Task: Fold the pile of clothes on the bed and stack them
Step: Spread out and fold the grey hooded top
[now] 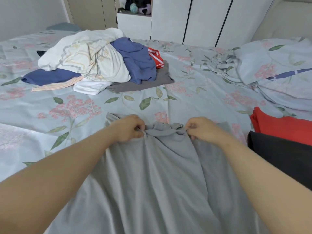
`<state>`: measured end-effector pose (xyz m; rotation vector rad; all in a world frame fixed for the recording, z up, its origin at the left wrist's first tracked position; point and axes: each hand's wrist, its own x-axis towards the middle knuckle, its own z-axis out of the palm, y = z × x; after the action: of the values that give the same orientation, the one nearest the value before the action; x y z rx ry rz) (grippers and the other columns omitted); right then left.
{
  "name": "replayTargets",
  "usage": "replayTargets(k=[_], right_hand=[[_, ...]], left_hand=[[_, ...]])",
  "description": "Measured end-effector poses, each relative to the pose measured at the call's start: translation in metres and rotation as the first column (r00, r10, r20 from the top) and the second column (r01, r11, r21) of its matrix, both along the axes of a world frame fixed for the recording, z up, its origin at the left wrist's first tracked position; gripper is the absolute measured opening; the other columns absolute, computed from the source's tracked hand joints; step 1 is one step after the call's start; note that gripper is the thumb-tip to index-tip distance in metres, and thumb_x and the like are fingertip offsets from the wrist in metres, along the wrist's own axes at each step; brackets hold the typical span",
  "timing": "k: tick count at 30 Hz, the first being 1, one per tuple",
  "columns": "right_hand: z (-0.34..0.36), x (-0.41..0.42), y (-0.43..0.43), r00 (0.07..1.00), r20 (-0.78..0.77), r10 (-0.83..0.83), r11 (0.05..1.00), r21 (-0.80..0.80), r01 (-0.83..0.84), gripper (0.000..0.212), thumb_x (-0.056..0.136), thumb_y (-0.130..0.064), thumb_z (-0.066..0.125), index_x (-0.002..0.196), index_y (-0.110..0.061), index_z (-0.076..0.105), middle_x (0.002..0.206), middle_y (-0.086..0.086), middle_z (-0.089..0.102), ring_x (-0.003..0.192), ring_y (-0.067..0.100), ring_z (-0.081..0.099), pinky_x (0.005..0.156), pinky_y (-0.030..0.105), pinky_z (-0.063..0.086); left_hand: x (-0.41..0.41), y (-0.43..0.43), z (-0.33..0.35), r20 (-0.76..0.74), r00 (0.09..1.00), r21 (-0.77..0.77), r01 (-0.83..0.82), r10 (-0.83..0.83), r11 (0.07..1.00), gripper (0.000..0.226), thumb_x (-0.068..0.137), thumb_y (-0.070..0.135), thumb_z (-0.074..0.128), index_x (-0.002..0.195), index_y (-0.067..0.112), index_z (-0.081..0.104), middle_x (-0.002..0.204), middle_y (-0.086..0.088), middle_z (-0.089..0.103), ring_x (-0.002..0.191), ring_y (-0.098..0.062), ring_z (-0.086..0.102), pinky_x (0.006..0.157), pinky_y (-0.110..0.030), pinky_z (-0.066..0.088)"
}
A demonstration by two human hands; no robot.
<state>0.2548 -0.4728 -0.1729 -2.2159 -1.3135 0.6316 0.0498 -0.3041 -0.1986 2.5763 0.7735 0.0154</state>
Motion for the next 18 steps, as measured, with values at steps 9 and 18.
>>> replayTargets(k=[9,18], right_hand=[[-0.019,-0.014,-0.005,0.931,-0.235,-0.279,0.954,0.047,0.297,0.071,0.09,-0.018,0.055,0.15,-0.021,0.018,0.14,0.005,0.044,0.126,0.024,0.046,0.106,0.032,0.037],[-0.043,-0.06,-0.121,0.93,0.327,-0.167,0.98,-0.045,0.192,0.039,0.094,-0.03,0.051,0.132,-0.023,0.051,0.139,-0.003,0.049,0.13,0.02,0.04,0.104,0.032,0.03]], left_hand=[[-0.02,-0.022,-0.011,0.015,0.887,0.054,-0.462,0.462,0.885,0.059,0.091,0.038,0.052,0.143,0.023,0.03,0.151,-0.005,0.024,0.135,-0.032,0.03,0.11,-0.044,0.027],[-0.105,-0.108,-0.028,-0.012,0.864,0.225,-0.488,0.503,0.843,0.05,0.095,0.048,0.04,0.142,0.031,0.033,0.153,0.001,0.024,0.141,-0.025,0.021,0.113,-0.041,0.022]])
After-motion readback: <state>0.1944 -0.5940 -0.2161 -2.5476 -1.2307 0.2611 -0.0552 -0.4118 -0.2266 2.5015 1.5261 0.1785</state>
